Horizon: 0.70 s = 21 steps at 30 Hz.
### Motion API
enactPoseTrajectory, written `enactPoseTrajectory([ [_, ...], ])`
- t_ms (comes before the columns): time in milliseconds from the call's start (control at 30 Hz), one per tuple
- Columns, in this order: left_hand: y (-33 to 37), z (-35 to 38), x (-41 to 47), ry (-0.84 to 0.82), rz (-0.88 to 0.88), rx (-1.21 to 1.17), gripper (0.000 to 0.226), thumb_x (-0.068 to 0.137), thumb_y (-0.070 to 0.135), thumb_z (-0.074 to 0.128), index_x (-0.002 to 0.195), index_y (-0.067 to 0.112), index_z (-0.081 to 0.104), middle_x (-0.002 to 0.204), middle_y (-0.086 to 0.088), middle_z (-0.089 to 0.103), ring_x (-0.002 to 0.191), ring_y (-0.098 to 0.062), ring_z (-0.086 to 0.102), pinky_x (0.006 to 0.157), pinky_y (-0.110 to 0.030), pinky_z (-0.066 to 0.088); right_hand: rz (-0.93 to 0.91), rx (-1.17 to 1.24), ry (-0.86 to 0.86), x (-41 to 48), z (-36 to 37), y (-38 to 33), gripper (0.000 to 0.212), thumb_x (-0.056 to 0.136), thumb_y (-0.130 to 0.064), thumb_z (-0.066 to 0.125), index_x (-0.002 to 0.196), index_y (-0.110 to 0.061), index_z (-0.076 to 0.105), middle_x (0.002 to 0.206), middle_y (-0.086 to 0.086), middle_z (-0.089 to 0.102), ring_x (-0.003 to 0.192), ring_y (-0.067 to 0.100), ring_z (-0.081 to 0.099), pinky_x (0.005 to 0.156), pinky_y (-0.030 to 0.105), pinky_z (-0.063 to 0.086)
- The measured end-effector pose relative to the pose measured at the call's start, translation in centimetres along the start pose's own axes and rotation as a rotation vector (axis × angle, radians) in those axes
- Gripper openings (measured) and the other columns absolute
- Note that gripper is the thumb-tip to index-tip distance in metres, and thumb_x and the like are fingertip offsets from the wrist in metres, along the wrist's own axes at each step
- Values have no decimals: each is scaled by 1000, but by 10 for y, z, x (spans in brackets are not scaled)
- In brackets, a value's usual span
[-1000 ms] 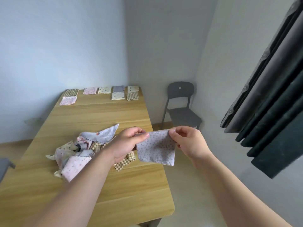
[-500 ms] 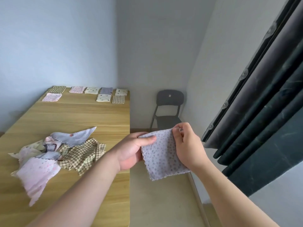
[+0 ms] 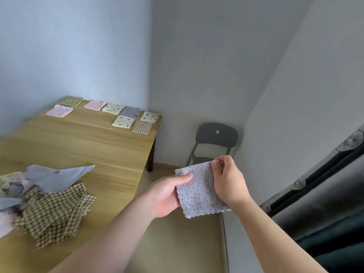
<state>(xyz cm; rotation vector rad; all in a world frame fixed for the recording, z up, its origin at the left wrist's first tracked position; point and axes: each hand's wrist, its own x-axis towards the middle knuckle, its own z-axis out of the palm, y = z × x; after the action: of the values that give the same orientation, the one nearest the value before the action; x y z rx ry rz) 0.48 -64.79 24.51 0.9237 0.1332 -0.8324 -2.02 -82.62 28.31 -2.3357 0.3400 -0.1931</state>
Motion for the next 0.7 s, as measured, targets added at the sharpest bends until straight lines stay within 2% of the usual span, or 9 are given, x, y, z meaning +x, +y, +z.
enactPoseTrajectory([
  [67,9,-2,21,56,3,-8,35,93,12,66,127,3,65,122,-13,72,113,-25,70,100,-41,51,-39,20,-57,36,8,2,22,108,-39,36,117,-23,48,88,-13,58,80,5,56,74,30,40],
  [133,21,-8,41,159,40,-27,32,95,9,64,126,2,64,120,-14,73,111,-25,71,97,-40,53,-71,39,-143,74,20,2,22,108,-39,36,116,-23,47,88,-7,61,79,10,57,68,30,42],
  [267,53,-29,62,334,119,-85,31,97,11,62,127,1,63,118,-14,73,105,-25,73,82,-36,57,-164,53,-308,141,57,-17,17,108,-38,37,111,-23,46,86,-5,60,76,14,57,73,31,42],
  [400,85,-74,76,552,230,-53,33,97,12,63,128,-1,62,118,-17,73,107,-33,72,82,-44,59,-199,81,-500,193,107,-49,19,106,-37,44,111,-20,50,88,-9,57,84,15,55,70,30,37],
  [500,116,-121,92,760,301,19,36,95,17,69,127,2,62,115,-15,74,104,-35,72,91,-54,58,-183,134,-669,234,150,-75,20,101,-37,57,115,-26,49,95,-7,60,83,12,60,66,28,45],
  [567,138,-151,104,846,317,70,36,94,20,72,125,5,64,113,-12,75,104,-33,72,95,-55,56,-176,134,-762,262,178,-90,27,98,-31,62,119,-32,46,96,-3,62,77,12,61,59,26,49],
  [600,153,-170,113,870,325,80,33,93,18,72,123,6,65,112,-13,75,104,-33,72,96,-54,56,-180,128,-802,281,197,-100,28,98,-28,63,118,-33,44,96,0,64,76,15,63,59,31,54],
  [633,162,-181,117,881,320,86,31,92,14,72,121,5,65,112,-14,74,104,-33,71,95,-52,57,-167,127,-830,293,208,-105,27,97,-25,62,115,-33,43,97,4,66,79,20,66,68,39,60],
  [700,195,-218,135,905,303,54,37,81,5,72,117,0,65,113,-19,71,103,-36,69,86,-47,59,-134,133,-873,333,245,-124,24,98,-17,58,106,-32,42,101,10,65,88,26,67,82,52,58],
])
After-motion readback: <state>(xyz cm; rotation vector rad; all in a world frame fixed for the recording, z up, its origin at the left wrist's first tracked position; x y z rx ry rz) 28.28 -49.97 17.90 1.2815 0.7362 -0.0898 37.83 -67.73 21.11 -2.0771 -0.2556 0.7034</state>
